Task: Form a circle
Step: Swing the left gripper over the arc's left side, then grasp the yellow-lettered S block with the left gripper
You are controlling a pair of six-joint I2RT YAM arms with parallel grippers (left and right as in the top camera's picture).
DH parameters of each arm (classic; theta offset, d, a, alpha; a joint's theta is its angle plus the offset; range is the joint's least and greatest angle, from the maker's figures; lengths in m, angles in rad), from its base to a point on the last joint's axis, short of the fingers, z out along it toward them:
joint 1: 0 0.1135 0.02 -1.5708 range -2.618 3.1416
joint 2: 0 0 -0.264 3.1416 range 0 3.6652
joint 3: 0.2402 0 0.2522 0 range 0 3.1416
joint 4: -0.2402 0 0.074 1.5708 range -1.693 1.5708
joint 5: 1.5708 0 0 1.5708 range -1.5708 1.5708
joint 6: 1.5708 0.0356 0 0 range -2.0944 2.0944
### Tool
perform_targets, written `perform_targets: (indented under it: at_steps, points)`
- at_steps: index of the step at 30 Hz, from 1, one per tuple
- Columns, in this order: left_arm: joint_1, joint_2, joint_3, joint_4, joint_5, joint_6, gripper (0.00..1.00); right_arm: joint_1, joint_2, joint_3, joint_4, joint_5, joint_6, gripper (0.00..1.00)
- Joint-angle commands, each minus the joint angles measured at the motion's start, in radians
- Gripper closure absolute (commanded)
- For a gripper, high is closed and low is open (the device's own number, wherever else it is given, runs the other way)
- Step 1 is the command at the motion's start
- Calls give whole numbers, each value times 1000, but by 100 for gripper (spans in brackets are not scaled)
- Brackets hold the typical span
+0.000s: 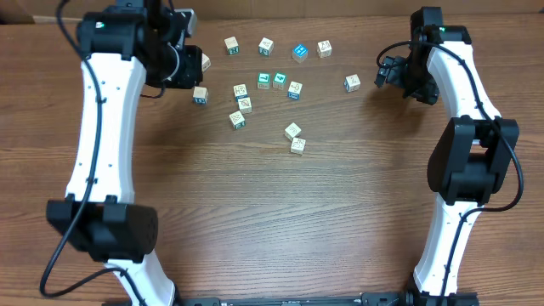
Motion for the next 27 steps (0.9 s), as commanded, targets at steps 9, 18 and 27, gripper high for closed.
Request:
perform_targets:
  at_steps: [9, 18, 27]
  points:
    - [-121, 274, -34, -23, -80, -32, 67, 0, -24, 22, 2, 2, 4, 0]
    - [-134, 400, -34, 58, -111, -153, 53, 0, -24, 22, 2, 2, 4, 0]
    - [-136, 418, -35, 120, -116, -200, 46, 0, -24, 22, 2, 2, 4, 0]
